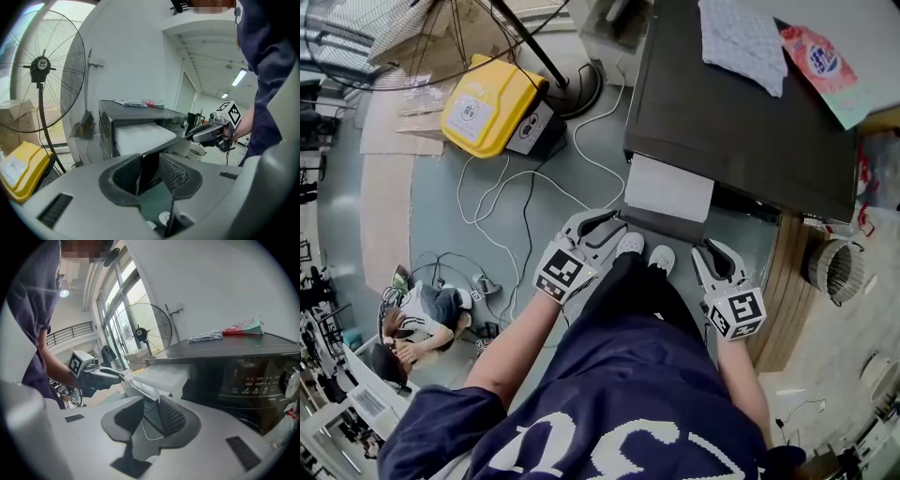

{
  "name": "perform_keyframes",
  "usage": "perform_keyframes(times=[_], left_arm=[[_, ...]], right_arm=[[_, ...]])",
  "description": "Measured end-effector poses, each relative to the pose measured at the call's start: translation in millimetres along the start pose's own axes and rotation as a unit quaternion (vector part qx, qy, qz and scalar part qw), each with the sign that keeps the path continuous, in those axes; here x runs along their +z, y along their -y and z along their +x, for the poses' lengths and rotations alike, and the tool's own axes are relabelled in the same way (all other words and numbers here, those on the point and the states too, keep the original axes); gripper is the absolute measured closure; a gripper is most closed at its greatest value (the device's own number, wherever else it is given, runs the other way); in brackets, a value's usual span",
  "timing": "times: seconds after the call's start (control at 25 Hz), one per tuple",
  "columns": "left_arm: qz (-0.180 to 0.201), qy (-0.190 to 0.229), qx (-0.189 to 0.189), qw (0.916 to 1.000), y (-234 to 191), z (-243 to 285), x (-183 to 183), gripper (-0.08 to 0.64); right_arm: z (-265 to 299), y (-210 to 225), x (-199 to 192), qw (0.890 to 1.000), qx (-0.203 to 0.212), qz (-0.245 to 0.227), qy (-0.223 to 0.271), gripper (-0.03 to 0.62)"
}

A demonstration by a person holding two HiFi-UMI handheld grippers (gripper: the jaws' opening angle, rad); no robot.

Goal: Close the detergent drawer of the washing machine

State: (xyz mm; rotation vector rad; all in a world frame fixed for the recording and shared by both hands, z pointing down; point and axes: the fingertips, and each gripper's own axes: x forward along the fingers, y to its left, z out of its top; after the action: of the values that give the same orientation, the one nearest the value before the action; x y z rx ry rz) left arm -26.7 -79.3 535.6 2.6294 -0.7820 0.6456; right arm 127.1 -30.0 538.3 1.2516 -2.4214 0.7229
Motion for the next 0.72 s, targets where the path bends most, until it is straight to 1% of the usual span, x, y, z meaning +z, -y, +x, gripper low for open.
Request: perform_keyframes(times=[0.2,0.56,0.72], left_arm=[[-0.002,0.005,0.012,0.9999,-9,7,10,0.423],[-0.011,0.011,0.018,0.9997,-27,23,21,0.42],[-0.007,0.012,0.019,0.9997,-34,28,25,0.42]], right_arm=[[6,8,8,1.0,-0.007,-0.003,0.004,0.474],[22,26,24,1.0,-0.02,-0.01,0.003,0.474],[27,32,30,1.0,-0.025,-0.011,0.003,0.474]])
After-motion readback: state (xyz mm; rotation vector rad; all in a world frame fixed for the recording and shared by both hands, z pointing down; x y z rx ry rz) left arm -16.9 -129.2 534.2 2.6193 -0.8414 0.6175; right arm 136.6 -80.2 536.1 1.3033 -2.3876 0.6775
